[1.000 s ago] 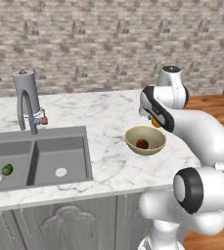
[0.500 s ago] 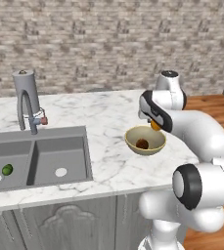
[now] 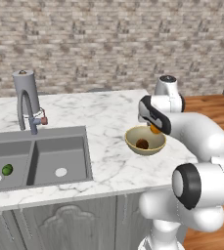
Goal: Pick the oranges from the cabinet and place them in one bowl. Pick the avocado from the sink and place it in the other bowl.
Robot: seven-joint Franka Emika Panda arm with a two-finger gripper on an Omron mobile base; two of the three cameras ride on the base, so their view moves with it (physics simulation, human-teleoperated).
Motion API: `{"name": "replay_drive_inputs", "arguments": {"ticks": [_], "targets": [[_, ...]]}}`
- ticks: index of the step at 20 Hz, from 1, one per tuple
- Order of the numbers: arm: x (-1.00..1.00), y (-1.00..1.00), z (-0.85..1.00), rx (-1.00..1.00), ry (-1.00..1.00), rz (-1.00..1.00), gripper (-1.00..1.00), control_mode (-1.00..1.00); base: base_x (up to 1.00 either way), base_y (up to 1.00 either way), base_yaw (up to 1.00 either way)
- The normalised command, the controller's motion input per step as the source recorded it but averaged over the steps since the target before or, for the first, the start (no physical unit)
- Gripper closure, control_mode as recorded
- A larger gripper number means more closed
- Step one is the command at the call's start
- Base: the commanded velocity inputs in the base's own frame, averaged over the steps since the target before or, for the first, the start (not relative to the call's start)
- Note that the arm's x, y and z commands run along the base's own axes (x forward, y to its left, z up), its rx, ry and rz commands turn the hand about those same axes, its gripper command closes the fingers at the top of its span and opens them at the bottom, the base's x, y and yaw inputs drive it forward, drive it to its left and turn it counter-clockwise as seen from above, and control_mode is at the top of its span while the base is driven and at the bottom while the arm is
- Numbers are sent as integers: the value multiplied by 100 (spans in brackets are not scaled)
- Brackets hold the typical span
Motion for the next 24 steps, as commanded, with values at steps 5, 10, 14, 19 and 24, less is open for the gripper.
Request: {"name": "replay_drive_inputs", "arguments": {"ticks": [5, 10, 14, 19, 24], "targets": [[6, -2, -19, 1, 0, -4, 100, -100, 0, 0, 0], [9, -1, -20, 1, 0, -3, 100, -100, 0, 0, 0], [12, -2, -19, 1, 0, -2, 100, -100, 0, 0, 0], [8, -3, -18, 0, 0, -3, 100, -100, 0, 0, 0], [6, -5, -16, 0, 0, -3, 100, -100, 0, 0, 0]]}}
